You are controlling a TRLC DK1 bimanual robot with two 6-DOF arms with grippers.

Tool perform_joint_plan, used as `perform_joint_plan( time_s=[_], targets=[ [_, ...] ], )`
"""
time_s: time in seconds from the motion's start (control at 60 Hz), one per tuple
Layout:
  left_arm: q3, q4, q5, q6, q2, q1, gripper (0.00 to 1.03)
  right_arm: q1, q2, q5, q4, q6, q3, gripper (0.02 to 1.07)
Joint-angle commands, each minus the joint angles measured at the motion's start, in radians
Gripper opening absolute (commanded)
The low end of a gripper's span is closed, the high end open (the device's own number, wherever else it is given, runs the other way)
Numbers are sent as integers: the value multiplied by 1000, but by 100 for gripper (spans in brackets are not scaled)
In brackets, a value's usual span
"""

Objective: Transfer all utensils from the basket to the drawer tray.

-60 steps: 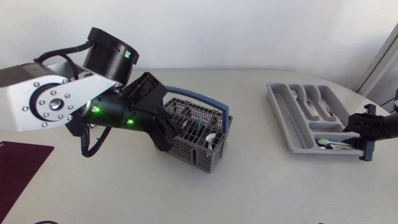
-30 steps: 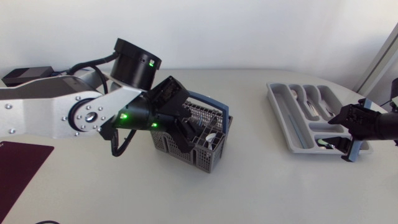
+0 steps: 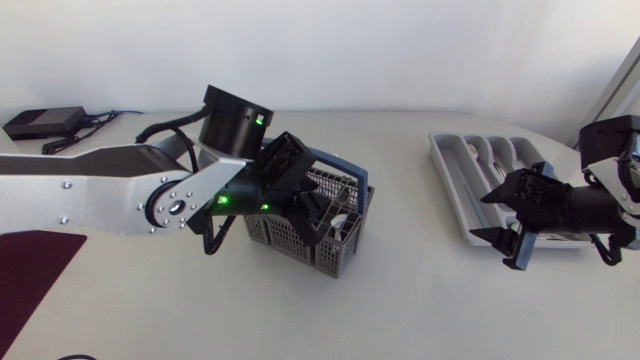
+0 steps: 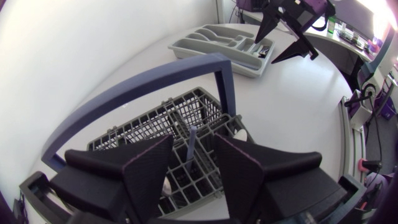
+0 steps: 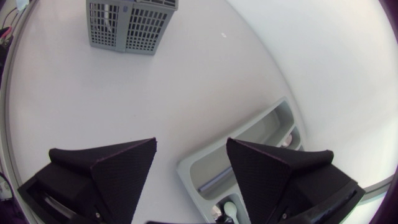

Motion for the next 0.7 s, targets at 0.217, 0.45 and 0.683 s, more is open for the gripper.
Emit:
perform_joint_plan(
  time_s=[0.217,0.45,0.683],
  targets=[
    [-50,63,-9,7,12,-7,30,133,-57,31,9,109,-74,85],
    [-50,77,-9,7,15,-13,16,183,-84,53,15,143,-81,85],
    [-53,78,-9,7,12,-16,4,242,-119,72,6,180,-81,85]
  ],
)
